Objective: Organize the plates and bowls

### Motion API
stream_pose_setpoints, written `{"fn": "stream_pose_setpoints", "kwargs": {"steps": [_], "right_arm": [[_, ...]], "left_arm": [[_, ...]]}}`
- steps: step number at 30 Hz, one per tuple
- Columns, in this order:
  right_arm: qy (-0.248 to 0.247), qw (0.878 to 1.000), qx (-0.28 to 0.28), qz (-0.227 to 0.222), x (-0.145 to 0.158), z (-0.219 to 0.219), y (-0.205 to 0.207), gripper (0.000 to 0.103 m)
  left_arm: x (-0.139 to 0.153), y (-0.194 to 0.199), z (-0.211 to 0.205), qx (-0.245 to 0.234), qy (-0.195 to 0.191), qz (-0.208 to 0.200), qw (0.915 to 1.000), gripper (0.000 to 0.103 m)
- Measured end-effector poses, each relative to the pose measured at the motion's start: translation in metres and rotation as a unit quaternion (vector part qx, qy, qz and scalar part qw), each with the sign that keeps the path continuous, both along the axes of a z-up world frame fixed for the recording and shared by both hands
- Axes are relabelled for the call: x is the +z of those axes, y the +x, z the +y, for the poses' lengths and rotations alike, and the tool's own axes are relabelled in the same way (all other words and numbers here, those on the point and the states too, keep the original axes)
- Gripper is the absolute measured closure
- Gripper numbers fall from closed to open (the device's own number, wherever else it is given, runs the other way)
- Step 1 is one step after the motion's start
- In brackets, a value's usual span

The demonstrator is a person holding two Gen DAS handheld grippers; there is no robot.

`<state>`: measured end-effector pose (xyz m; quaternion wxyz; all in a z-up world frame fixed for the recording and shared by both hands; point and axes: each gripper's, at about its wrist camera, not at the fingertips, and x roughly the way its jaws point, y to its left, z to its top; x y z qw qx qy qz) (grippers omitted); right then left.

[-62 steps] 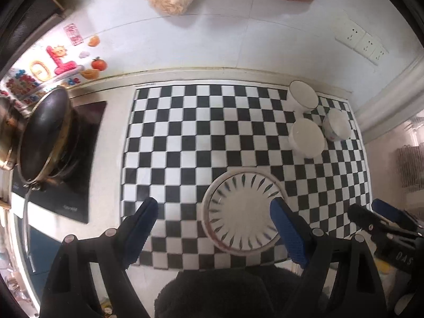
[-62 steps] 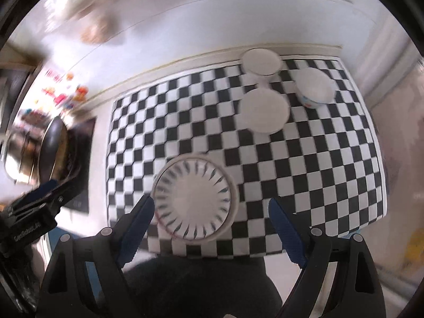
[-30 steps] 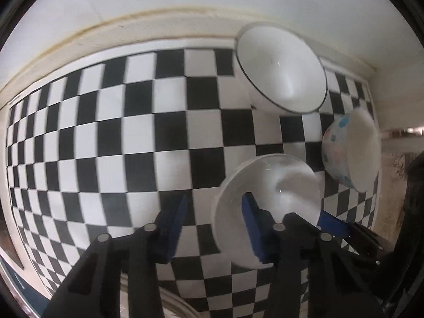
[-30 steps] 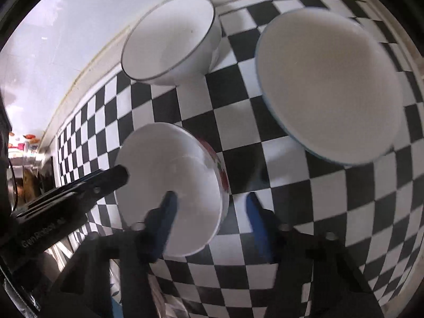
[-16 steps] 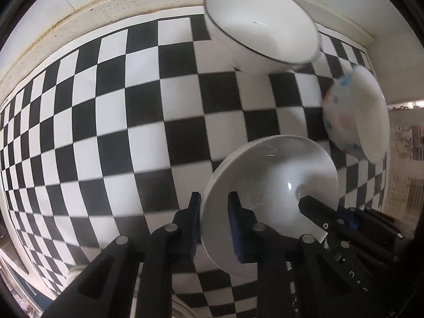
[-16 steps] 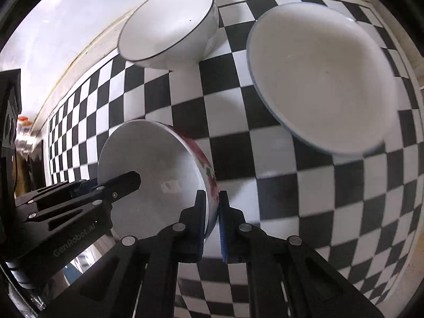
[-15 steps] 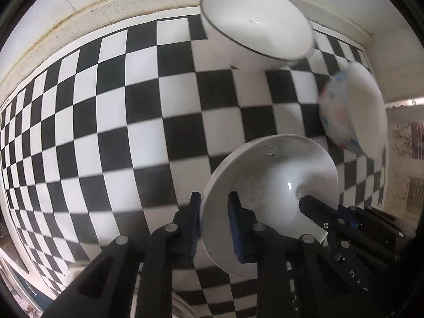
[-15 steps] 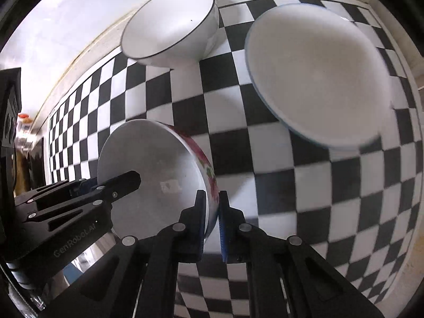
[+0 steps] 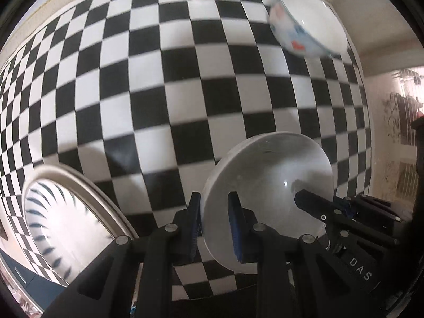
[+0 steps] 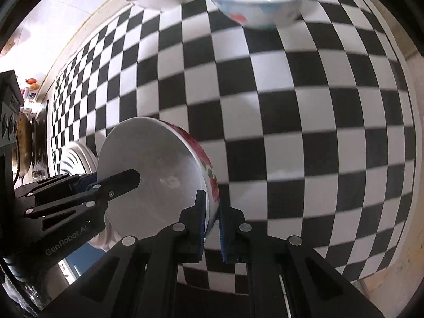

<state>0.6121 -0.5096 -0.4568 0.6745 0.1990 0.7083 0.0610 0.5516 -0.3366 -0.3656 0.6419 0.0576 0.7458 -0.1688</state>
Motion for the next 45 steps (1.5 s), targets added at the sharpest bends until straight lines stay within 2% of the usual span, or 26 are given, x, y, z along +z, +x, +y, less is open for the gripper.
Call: {"fn": "stream_pose_setpoints", "kwargs": {"steps": [7,11,19,21,25,27,30,32,36,40,42,45], "right_arm": [[-0.004,1.0,0.001,0.011,-0.013,-0.008,-0.021,0.093],[-0.008,1.0,0.004,0.019,-0.02,-0.005,-0.02,0.093],[0.002,0.999,0.004,0.033,-0.03,0.011,-0.009,0.092],[0.009,0.999,-0.001,0.034,-0.03,0.003,-0.008,0.092],[0.01,1.0,0.001,0.027,-0.017,-0.019,-0.007,0.08],[0.019,1.0,-0.003,0.024,-0.009,-0.029,-0.006,0.071],[0.015,1.0,-0.012,0.014,0.002,-0.043,-0.001,0.067],[0.014,1.0,-0.021,0.005,0.011,-0.054,0.005,0.064],[0.045,0.997,-0.056,-0.031,0.031,-0.079,0.033,0.056],[0.051,0.991,-0.081,-0.09,0.05,-0.089,0.085,0.055],[0.075,0.986,-0.088,-0.118,0.054,-0.087,0.122,0.052],[0.095,0.984,-0.086,-0.124,0.049,-0.079,0.174,0.052]], "left_arm": [[-0.016,-0.012,-0.011,-0.006,0.013,0.016,0.9998,0.085],[-0.027,-0.015,-0.022,-0.011,0.02,0.02,0.9995,0.085],[-0.029,-0.011,-0.032,-0.008,0.017,0.019,0.9996,0.084],[-0.023,-0.008,-0.013,-0.007,0.017,0.022,0.9996,0.084],[-0.009,-0.005,-0.003,0.002,0.026,0.013,0.9996,0.084],[0.005,-0.002,0.002,0.004,0.027,-0.006,0.9996,0.081],[0.025,0.007,0.003,0.004,0.027,-0.033,0.9991,0.08],[0.037,0.019,-0.002,-0.001,0.028,-0.058,0.9979,0.08],[0.048,0.055,-0.008,0.017,0.002,-0.061,0.998,0.079],[0.05,0.106,-0.01,0.05,-0.019,-0.066,0.9964,0.079],[0.047,0.139,-0.008,0.071,-0.032,-0.067,0.9947,0.078],[0.043,0.185,-0.006,0.102,-0.042,-0.066,0.9917,0.078]]}}
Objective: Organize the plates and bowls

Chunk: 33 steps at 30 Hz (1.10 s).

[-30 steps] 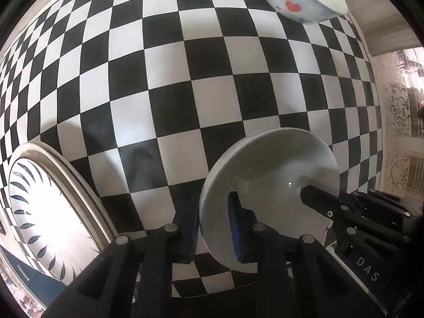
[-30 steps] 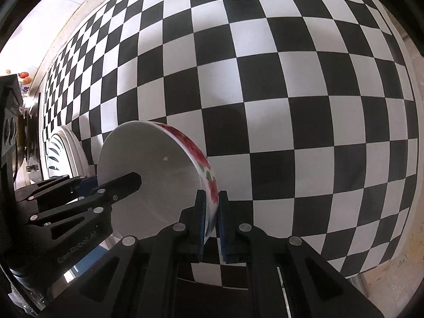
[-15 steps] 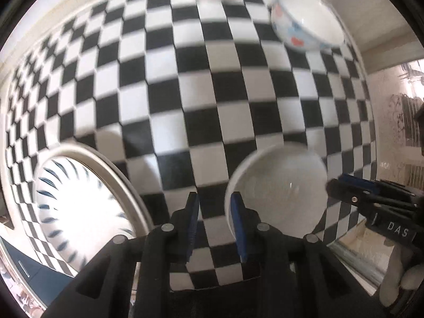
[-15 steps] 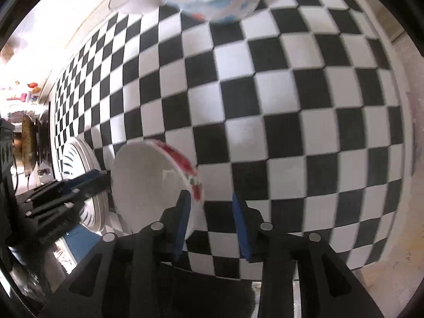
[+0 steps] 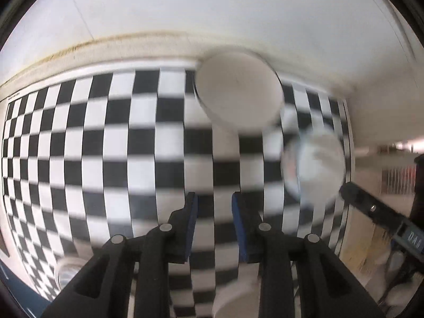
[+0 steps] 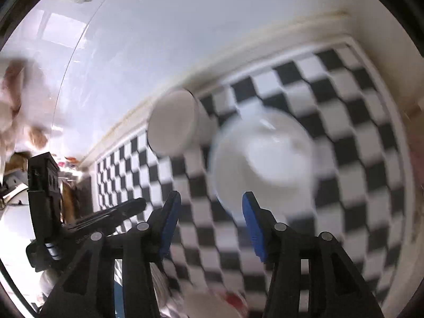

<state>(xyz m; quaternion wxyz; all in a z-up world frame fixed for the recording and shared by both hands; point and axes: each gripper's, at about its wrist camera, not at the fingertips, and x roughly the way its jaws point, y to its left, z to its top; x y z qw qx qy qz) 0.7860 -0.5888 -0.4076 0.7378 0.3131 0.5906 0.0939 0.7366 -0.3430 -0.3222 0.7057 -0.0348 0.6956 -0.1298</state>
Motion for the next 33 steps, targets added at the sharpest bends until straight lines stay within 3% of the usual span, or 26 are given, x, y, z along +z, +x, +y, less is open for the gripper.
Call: {"fn": "stream_pose_setpoints", "kwargs": {"steps": [5,10,14,16,20,26,33], "right_arm": [[-0.005,1.0,0.024,0.018,-0.026,0.022,0.077,0.052],[-0.026,0.998,0.038,0.042,-0.054,0.035,0.116,0.052],[-0.045,0.997,0.048,0.041,-0.061,0.044,0.134,0.057],[-0.041,0.996,0.056,0.049,-0.066,0.049,0.141,0.068],[-0.084,0.992,0.073,0.06,-0.075,0.057,0.15,0.093],[-0.073,0.993,0.075,0.06,-0.078,0.057,0.141,0.095],[-0.078,0.992,0.085,0.042,-0.034,0.071,0.097,0.095]], "left_arm": [[-0.028,0.057,0.005,0.038,-0.028,0.019,0.9987,0.078],[-0.055,0.094,-0.003,0.043,-0.038,0.041,0.9975,0.078],[-0.07,0.108,-0.016,0.03,-0.028,0.047,0.9981,0.079],[-0.073,0.109,-0.02,0.023,-0.02,0.042,0.9986,0.079],[-0.073,0.106,-0.029,0.018,-0.005,0.027,0.9994,0.081],[-0.06,0.093,-0.031,0.01,0.004,0.014,0.9998,0.081],[-0.023,0.064,-0.035,-0.006,0.01,-0.003,0.9999,0.081]]}}
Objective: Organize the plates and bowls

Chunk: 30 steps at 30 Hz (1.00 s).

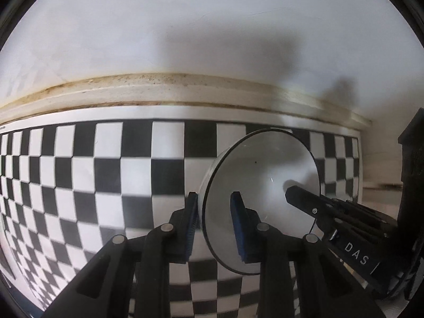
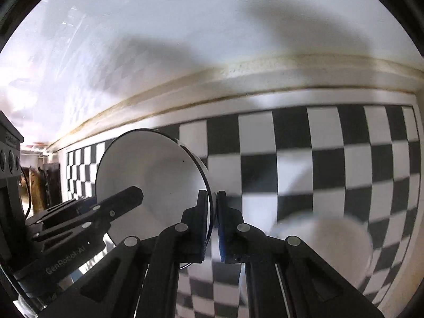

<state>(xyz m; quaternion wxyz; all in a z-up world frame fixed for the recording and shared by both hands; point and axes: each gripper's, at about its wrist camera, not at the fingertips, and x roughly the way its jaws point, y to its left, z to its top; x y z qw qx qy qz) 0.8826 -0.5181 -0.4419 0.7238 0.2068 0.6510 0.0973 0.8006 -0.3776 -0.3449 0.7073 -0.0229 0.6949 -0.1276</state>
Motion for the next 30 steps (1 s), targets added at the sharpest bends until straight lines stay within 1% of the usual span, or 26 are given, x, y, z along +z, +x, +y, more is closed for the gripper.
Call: {"fn": "stream_pose_setpoints", "kwargs": {"steps": [7,8,9,11,13,16,20,23,24,28,30], "right_arm": [[-0.008,1.0,0.001,-0.021,0.044,0.01,-0.063,0.095],[-0.013,1.0,0.002,-0.027,0.052,0.013,-0.076,0.095],[-0.022,0.999,0.004,-0.032,0.058,0.013,-0.087,0.095],[-0.035,0.999,0.006,-0.041,0.07,0.011,-0.114,0.095],[-0.034,0.999,0.003,-0.039,0.075,0.015,-0.136,0.095],[-0.028,0.999,-0.003,-0.037,0.081,0.008,-0.177,0.095],[-0.029,0.999,0.0,-0.036,0.086,0.007,-0.225,0.095],[-0.026,0.999,0.006,-0.026,0.083,0.007,-0.256,0.095],[-0.024,0.999,0.006,-0.022,0.082,-0.003,-0.263,0.095],[-0.019,1.0,0.004,-0.003,0.066,0.0,-0.286,0.095],[-0.018,1.0,0.002,0.009,0.053,0.0,-0.293,0.095]], "left_arm": [[0.039,-0.049,-0.002,-0.032,-0.001,-0.017,0.9994,0.081],[0.045,-0.059,-0.004,-0.038,-0.001,-0.019,0.9991,0.081],[0.053,-0.067,0.005,-0.044,-0.003,-0.021,0.9988,0.081],[0.061,-0.087,0.001,-0.055,-0.002,-0.024,0.9982,0.081],[0.068,-0.105,0.002,-0.066,-0.001,-0.024,0.9975,0.081],[0.078,-0.133,0.011,-0.077,-0.01,-0.018,0.9968,0.081],[0.082,-0.17,0.015,-0.09,-0.022,-0.003,0.9957,0.081],[0.078,-0.188,0.018,-0.099,-0.019,0.011,0.9948,0.081],[0.075,-0.195,0.019,-0.101,-0.018,0.017,0.9946,0.081],[0.061,-0.218,0.014,-0.113,-0.006,0.031,0.9932,0.081],[0.048,-0.227,0.012,-0.118,0.003,0.044,0.992,0.081]]}}
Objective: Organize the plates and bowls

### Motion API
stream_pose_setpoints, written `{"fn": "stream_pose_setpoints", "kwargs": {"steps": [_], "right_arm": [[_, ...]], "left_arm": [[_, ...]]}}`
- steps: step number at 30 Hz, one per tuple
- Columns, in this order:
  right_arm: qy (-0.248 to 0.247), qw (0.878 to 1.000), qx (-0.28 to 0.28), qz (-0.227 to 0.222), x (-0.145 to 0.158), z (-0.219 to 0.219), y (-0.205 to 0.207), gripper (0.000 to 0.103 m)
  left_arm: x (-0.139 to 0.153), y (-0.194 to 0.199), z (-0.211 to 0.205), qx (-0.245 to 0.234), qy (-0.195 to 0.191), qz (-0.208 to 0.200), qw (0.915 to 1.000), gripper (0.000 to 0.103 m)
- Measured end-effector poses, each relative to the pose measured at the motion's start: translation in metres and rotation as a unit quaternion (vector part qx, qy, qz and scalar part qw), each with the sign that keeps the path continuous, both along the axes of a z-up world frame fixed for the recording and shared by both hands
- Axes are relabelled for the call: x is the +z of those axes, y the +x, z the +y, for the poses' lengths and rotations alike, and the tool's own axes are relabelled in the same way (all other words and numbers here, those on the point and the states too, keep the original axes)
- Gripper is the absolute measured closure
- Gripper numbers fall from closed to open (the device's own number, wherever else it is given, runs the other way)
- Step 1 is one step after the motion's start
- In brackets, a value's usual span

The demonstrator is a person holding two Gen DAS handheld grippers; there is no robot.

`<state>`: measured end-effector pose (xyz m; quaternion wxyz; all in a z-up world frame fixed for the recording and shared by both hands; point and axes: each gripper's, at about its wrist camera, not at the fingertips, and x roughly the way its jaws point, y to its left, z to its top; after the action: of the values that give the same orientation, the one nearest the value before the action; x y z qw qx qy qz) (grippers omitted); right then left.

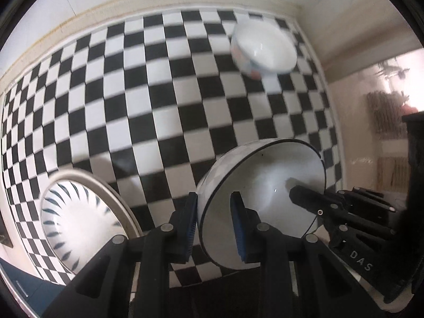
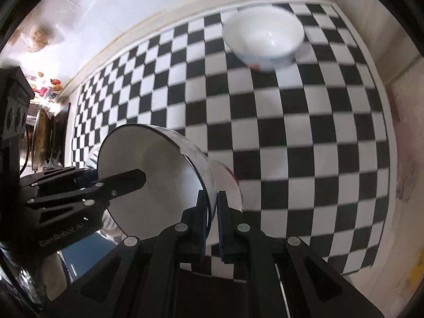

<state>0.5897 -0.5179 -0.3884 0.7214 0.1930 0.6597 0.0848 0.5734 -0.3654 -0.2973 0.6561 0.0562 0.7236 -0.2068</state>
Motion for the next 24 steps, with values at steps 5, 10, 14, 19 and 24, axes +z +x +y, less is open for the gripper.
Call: {"fn": "stream_pose_setpoints", "kwargs": {"steps": [5,10,14,19,24], "right_arm": [[-0.002,1.0,0.001,0.026,-0.027,-0.001,-0.011,0.095],[0.003,0.999,-0.001,0.049,-0.045,-0.004,-0.018,0.095],[-0.008,0.998,0.006,0.063,-0.051,0.0,-0.017,0.095],[-0.002,0.996,-0.006,0.085,-0.054,-0.005,-0.01,0.095],[0.001,0.996,-0.003,0.087,-0.053,-0.007,-0.008,0.093]], "left_arm": [[-0.026,-0.016,-0.009,-0.013,0.026,0.022,0.9993,0.081],[-0.039,-0.023,-0.018,-0.022,0.047,0.033,0.9981,0.081],[-0.046,-0.026,-0.023,-0.023,0.065,0.034,0.997,0.081],[-0.05,-0.028,-0.024,-0.023,0.076,0.04,0.9961,0.08],[-0.056,-0.031,-0.017,-0.014,0.077,0.055,0.9954,0.08]]}}
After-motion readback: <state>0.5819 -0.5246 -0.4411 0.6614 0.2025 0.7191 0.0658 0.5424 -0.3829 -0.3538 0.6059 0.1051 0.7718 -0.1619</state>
